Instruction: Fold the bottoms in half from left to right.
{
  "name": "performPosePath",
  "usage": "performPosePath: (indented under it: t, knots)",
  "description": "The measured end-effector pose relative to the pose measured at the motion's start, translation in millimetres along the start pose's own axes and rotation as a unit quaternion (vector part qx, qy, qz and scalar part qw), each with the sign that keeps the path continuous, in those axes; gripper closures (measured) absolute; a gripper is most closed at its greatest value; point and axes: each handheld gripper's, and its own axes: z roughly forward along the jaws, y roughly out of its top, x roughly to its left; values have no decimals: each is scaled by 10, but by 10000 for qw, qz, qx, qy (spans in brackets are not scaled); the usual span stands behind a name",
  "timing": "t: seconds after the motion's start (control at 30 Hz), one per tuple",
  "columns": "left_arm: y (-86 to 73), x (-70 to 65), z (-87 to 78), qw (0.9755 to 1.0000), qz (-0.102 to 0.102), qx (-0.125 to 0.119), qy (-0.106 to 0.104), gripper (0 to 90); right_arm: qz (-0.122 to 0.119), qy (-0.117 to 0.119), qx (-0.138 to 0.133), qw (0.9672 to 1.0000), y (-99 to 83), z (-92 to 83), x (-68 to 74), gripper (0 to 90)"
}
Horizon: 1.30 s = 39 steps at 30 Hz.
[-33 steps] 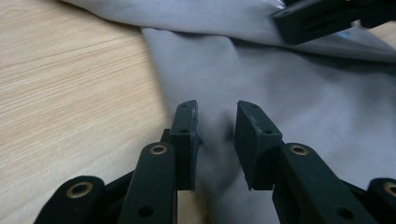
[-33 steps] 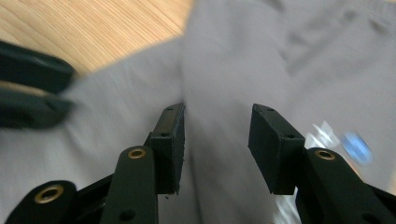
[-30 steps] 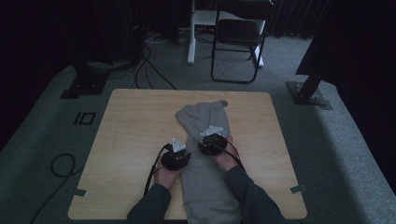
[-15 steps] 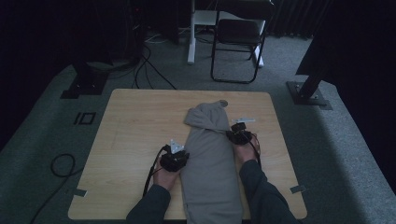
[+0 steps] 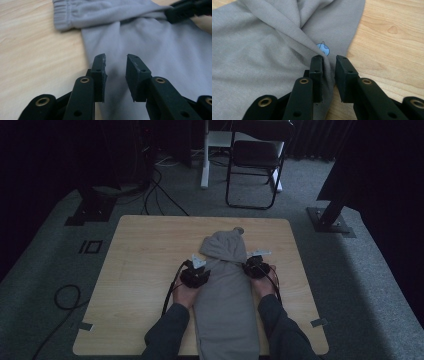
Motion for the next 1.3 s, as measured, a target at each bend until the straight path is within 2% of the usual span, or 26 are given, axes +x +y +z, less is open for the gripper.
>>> performPosePath:
  t: [0.07,0.13,0.17,0.27,0.3,0.4,0.5,0.6,0.67,0.7,0.77,0.83,0.9,0.93,1.1,1.13,1.2,1.23,1.27,1.3]
  knots:
    - [8,12,119,9997,41,222,18,707,-52,-19,-10,10000,-3,-1,10,765]
    - [-15,15,156,9996,22,287,31,739,-59,-17,-17,10000,-7,-3,12,766]
    - [-59,15,134,9998,-89,171,9,739,-43,-6,-18,10000,-12,-6,11,765]
    - [-147,-10,53,9999,-13,150,-26,787,-10,26,-3,10000,-57,-52,22,764]
    - [-180,-21,17,9999,-66,140,-45,789,-12,48,-13,10000,-81,-74,39,764]
    - [-280,-70,-110,9998,-59,180,-102,790,-150,123,-2,9998,-169,-165,119,764]
    - [-381,-103,-235,9994,-151,216,-202,789,-385,233,36,9990,-258,-266,200,764]
    - [-491,-144,-348,9990,-251,180,-327,789,-463,354,113,9982,-320,-346,251,759]
    - [-549,-181,-419,9982,-325,200,-472,789,-494,424,143,9978,-351,-385,289,727]
    - [-561,-195,-431,9981,-309,174,-503,771,-608,380,144,9973,-360,-407,332,692]
    - [-569,-200,-447,9984,-228,87,-506,727,-904,314,32,9954,-356,-428,403,620]
    - [-541,-173,-439,9985,-275,-1,-477,718,-1164,222,-53,9929,-314,-429,491,587]
    - [-492,-151,-410,9986,-318,-32,-424,714,-1347,265,-152,9904,-236,-405,577,564]
    - [-469,-140,-389,9989,-274,-21,-380,714,-1432,308,-190,9890,-187,-385,621,558]
    - [-429,-96,-274,9992,-276,90,-288,730,-1807,501,-248,9819,59,-192,889,559]
    - [-429,-96,-274,9992,-276,90,-288,734,-1807,501,-248,9819,59,-192,889,559]
    - [-426,-98,-267,9993,-255,84,-241,746,-1931,559,-263,9792,157,-85,994,563]
    - [-427,-101,-267,9994,-232,88,-223,754,-1929,595,-272,9790,187,-49,1023,567]
    - [-429,-104,-268,9995,-216,89,-201,760,-1965,620,-272,9782,213,-20,1045,582]
    - [-435,-107,-271,9995,-222,81,-189,769,-2016,649,-240,9770,232,-2,1063,643]
